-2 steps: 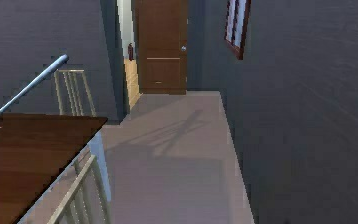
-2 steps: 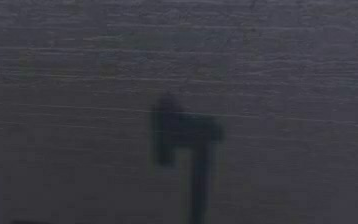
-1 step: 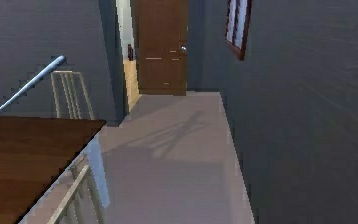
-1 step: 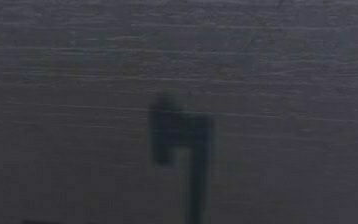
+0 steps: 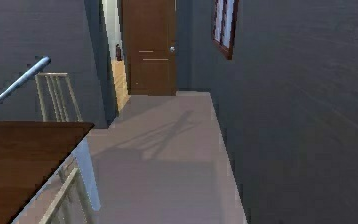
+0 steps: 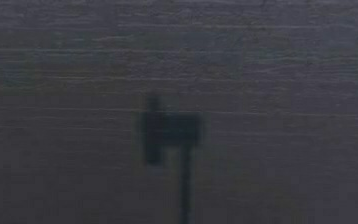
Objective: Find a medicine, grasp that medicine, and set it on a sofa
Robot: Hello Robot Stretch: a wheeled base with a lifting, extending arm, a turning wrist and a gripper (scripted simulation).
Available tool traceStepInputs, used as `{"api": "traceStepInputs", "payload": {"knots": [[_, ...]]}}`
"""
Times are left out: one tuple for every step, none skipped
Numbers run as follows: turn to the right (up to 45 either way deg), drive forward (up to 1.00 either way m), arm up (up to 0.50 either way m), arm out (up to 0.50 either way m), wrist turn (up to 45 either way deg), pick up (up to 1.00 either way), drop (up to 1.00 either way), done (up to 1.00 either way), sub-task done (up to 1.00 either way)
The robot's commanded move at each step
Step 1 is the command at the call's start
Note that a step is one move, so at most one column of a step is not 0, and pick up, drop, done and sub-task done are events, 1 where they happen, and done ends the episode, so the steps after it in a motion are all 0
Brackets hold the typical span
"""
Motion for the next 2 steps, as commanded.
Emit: {"api": "traceStepInputs", "payload": {"knots": [[0.0, 0.7, 0.0, 0.0, 0.0, 0.0, 0.0, 0.0, 0.0], [-15.0, 0.0, 0.0, 0.0, 0.0, 0.0, 0.0, 0.0, 0.0]]}}
